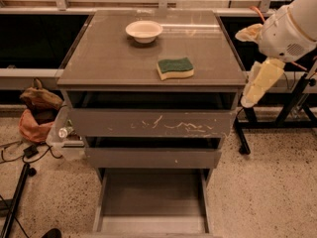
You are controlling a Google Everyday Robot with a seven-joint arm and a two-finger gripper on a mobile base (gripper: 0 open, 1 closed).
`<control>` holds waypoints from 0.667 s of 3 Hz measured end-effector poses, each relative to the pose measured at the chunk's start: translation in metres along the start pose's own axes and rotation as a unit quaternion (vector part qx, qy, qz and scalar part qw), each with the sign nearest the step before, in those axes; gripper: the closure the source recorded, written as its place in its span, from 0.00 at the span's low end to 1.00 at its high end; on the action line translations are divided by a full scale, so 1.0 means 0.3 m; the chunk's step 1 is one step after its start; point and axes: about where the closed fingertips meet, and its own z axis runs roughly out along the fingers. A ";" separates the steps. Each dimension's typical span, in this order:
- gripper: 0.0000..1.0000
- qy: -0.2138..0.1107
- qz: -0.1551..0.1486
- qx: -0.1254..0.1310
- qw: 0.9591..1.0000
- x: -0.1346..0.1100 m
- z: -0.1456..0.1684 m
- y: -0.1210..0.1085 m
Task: Place sponge into bottom drawer
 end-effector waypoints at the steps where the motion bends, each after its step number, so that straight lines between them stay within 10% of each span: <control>1: 0.00 -0.053 -0.016 -0.006 0.998 0.013 0.144 -0.174; 2: 0.00 -0.081 -0.018 -0.015 0.996 0.024 0.292 -0.321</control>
Offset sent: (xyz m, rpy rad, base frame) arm 0.1932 0.0196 -0.0730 0.2066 -0.0130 0.1157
